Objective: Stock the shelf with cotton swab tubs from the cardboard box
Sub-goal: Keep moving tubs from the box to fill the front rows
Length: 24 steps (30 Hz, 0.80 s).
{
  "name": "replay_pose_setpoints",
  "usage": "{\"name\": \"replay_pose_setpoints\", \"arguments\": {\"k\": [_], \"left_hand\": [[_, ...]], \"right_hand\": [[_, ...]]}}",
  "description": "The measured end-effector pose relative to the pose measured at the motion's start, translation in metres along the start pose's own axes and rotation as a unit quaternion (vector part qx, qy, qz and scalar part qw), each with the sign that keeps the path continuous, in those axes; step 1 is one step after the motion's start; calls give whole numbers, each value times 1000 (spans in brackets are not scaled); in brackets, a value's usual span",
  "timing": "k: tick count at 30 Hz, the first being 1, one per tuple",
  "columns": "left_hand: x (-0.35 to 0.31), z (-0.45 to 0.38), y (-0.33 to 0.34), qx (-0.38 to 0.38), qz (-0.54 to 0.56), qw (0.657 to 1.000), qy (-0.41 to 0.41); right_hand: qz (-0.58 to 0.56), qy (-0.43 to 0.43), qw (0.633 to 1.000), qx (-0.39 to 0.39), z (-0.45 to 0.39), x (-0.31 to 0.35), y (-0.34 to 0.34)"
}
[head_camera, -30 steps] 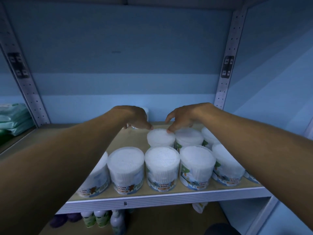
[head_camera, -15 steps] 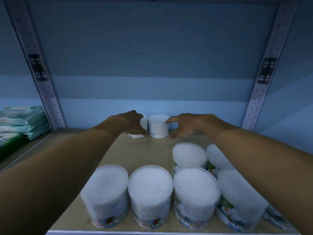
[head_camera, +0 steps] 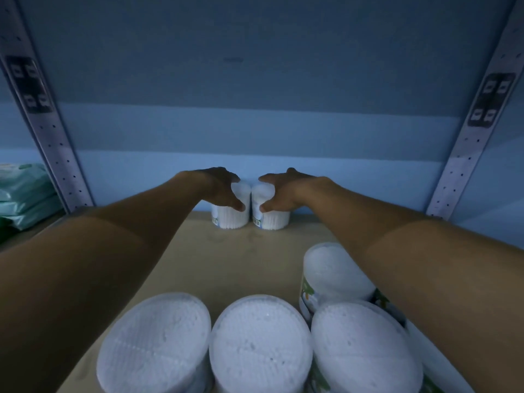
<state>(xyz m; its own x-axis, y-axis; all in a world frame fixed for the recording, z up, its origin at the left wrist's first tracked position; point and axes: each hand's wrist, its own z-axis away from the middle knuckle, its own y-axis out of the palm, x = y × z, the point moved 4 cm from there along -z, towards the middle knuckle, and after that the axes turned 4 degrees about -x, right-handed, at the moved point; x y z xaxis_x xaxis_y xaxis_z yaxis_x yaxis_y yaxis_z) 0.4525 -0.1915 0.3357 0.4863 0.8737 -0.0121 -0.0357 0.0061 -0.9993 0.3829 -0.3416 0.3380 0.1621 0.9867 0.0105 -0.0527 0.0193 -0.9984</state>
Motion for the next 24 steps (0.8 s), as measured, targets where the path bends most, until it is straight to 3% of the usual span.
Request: {"name": "replay_pose_setpoints", "arguments": {"k": [11,24], "left_hand": [[4,-11,8,-15,-11,1000,23],[1,24,6,-16,-7,1000,22]], "right_hand": [[19,-44,998,-34,-9,14,6],[33,-40,999,-15,10,24,7]]}}
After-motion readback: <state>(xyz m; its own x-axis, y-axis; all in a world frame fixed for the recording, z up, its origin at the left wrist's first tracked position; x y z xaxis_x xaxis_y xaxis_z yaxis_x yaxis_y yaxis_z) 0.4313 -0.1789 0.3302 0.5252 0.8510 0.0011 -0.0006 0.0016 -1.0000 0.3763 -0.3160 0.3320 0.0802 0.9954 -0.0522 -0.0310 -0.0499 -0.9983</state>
